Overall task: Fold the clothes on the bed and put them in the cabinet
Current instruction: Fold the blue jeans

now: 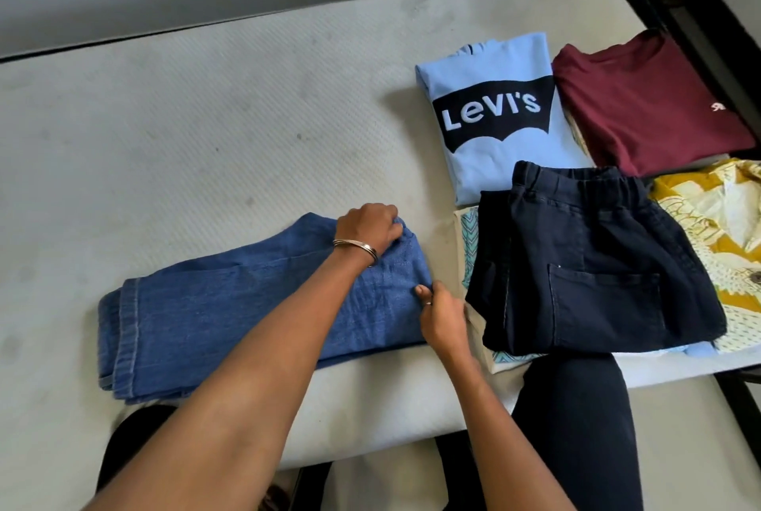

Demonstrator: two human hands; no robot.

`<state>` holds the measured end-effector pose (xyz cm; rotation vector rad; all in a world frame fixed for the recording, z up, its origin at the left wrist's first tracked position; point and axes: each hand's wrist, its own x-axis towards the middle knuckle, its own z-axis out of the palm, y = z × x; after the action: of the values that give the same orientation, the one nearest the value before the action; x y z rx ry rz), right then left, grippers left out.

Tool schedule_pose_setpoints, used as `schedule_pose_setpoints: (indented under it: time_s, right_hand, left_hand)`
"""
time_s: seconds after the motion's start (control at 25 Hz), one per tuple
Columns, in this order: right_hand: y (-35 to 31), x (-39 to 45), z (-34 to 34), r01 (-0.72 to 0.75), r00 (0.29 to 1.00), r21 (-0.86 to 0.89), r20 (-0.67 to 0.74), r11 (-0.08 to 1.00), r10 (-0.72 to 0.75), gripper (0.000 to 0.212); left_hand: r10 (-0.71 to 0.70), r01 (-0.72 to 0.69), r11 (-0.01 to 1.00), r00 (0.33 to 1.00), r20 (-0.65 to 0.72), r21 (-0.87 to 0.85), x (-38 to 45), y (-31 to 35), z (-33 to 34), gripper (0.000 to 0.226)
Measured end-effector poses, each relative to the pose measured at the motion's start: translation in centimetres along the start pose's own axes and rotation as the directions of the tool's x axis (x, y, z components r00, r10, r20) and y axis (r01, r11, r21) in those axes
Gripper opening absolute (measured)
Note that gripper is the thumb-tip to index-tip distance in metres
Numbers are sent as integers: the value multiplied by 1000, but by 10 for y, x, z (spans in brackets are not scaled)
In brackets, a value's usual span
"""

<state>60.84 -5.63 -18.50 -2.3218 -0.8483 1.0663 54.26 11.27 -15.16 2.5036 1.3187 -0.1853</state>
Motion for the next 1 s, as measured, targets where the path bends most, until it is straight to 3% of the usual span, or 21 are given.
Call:
schedule_pose_setpoints:
  time_s: [0.12,0.2,0.28,0.32,0.4,0.44,0.52,0.6,0.64,0.72,0.88,1.0]
  right_hand:
    - [1,-10,-3,-24,999,-21,43,999,25,22]
    - [-5,-12,-9,-102,993,-141,43,985,109,35]
    - [-12,-12,-17,-182,983,-335,-46,924,177,33]
    - [-19,-15,-17,-177,983,-421,-121,889,139,29]
    - [-33,-16,-5,-11,956,-469,-263,883,-128,18]
    - [-39,-15,5,153,917,-463,-264,873,-300,12]
    - [-45,-6,22,418,814,-528,-142,739,-563,22]
    - [-42,10,28,472,847,-563,75,679,-526,52]
    - [-39,18,27,459,874,-576,156,676,-461,62]
    - [-29,31,25,451,888,-606,229,656,-399,69]
    - [-31,43,36,410,906,-659,216,631,-364,72]
    - [-41,48,39,323,946,-721,223,613,-236,76]
  left_hand:
    - [-205,216,967,974,95,-135,3,3,2,28]
    - [-181,199,973,973,145,-120,3,7,0,29]
    - [-97,98,991,995,17,-89,-2,2,-3,29]
    - [-43,32,995,992,-119,-91,-8,-4,-6,28]
    - [87,-91,996,916,-392,6,-33,-24,-4,26]
    - [149,-121,988,885,-442,92,-52,-36,3,25]
    - [192,-109,965,914,-357,239,-99,-67,30,21]
    - [-29,52,978,993,-112,202,-135,-101,45,49]
    - [-175,174,969,985,-12,177,-148,-120,49,65]
    - [-333,316,936,938,101,154,-161,-145,58,67]
    - [-317,305,948,919,234,86,-152,-160,55,62]
    - [-200,210,978,938,284,-4,-140,-175,50,67]
